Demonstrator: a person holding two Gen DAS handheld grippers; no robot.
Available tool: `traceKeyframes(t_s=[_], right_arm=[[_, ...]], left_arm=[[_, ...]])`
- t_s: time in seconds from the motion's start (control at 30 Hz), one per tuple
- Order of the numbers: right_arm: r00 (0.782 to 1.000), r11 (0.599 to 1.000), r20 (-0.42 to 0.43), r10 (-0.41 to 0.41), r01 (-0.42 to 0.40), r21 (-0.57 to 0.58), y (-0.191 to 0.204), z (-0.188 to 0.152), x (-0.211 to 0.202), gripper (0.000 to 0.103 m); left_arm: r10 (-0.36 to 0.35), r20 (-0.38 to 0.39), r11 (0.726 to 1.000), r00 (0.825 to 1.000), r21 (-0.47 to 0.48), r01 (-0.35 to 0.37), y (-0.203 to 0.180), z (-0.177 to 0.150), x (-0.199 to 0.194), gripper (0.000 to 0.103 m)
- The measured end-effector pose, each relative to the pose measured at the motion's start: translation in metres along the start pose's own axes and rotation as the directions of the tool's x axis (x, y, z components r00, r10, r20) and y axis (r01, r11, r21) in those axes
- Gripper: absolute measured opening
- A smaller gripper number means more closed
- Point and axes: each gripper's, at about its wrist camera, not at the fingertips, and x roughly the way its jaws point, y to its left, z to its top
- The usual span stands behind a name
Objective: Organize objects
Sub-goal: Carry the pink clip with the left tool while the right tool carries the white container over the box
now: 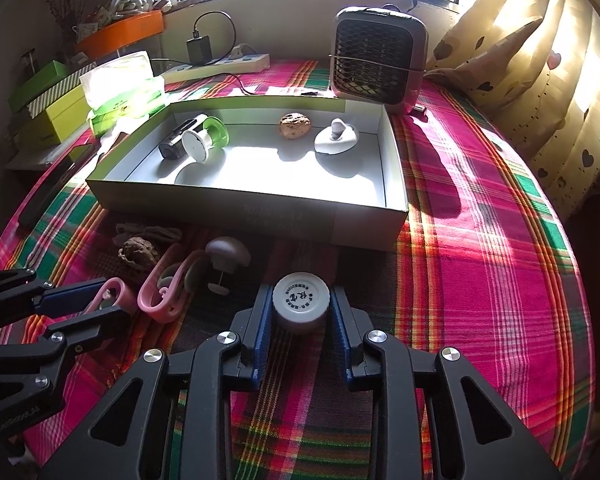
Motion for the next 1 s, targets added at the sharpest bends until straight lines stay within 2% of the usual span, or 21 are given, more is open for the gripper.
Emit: traceKeyframes(t_s=[1.0], right_arm=[[1.0,1.0,0.017,0.009,-0.009,-0.005,-0.0018,0.004,-0.0077,0.028]], left_arm=[[-0.004,0.007,1.0,1.0,-0.003,0.004,0.0014,0.0065,-0.0078,0.021]])
